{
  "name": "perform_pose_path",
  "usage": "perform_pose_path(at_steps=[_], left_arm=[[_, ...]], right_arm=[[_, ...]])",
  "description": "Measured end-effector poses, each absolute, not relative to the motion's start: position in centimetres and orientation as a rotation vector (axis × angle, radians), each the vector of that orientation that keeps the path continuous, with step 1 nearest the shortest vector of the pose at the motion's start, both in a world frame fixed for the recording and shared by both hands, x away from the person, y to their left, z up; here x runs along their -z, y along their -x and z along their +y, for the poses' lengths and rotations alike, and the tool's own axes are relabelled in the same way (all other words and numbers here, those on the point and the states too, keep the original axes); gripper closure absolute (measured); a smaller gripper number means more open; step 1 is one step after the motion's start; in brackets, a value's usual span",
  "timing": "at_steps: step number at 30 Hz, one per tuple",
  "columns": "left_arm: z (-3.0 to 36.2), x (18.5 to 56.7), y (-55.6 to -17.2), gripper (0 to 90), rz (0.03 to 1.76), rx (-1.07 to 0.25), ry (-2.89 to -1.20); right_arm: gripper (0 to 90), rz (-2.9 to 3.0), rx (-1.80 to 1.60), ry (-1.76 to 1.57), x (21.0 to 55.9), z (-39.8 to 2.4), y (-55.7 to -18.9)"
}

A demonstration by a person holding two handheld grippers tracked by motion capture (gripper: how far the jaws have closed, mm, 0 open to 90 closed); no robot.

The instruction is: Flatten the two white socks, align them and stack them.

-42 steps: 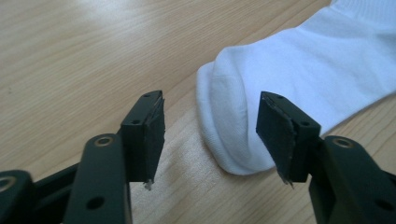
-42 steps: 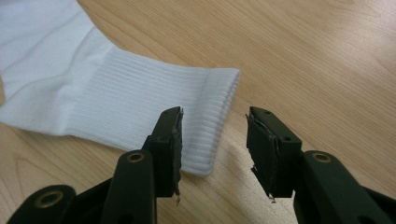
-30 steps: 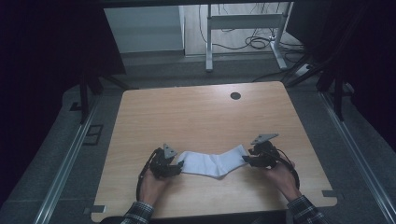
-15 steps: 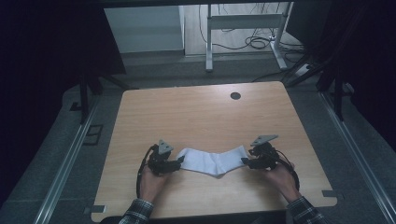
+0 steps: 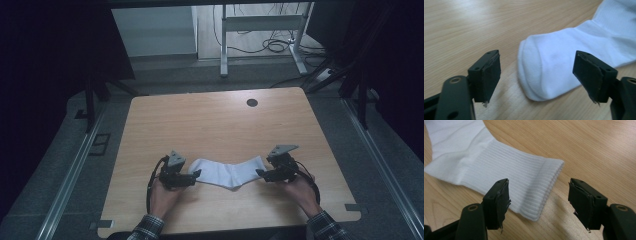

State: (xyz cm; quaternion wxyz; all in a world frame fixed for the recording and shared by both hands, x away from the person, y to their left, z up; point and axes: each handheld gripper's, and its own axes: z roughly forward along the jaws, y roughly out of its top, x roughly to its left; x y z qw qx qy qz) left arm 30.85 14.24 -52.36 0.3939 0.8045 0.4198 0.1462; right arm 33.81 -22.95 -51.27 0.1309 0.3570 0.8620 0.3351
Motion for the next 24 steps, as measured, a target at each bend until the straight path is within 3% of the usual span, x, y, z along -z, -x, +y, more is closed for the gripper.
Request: perform_pose_path(at_steps=[14,24], left_arm=[[13.9,51.2,-29.3,14.4,1.000,-0.346,-2.054],[14.7,50.5,-27.8,13.7,0.992,-0.369,-2.052]], right_arm=[[24.8,2.469,-1.021,-1.038,50.4,-23.5,-32.9],[18.3,2.469,-1.059,-1.023,49.8,-24.1,-32.0]])
